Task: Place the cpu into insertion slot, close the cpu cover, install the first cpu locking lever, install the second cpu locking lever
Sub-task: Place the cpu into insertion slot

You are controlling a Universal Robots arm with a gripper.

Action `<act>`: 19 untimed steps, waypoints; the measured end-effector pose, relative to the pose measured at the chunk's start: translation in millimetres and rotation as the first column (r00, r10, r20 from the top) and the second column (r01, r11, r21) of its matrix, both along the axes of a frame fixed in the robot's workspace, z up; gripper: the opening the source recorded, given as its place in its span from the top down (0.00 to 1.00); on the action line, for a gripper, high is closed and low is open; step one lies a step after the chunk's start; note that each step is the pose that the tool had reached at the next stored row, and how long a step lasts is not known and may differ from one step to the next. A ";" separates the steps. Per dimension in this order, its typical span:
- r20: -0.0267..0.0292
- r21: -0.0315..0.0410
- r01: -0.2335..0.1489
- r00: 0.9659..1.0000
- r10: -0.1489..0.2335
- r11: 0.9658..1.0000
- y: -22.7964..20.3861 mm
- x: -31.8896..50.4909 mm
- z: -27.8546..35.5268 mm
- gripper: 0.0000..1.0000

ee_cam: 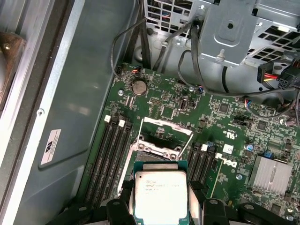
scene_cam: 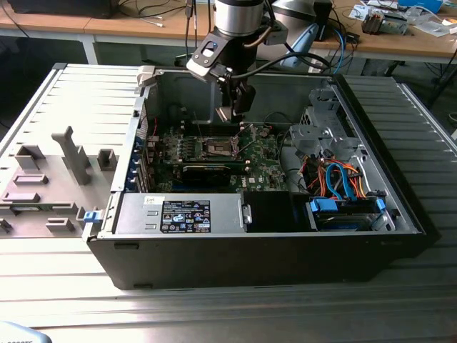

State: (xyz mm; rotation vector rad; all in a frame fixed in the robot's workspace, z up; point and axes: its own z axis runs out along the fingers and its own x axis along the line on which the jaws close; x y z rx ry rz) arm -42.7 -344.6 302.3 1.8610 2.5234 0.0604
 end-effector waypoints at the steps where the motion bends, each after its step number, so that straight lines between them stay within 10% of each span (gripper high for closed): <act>1: 0.000 0.000 0.002 1.000 -0.002 1.000 0.0 0.0 0.0 0.45; 19: 0.000 0.000 0.082 0.997 -0.082 0.997 0.0 0.0 -1.0 0.45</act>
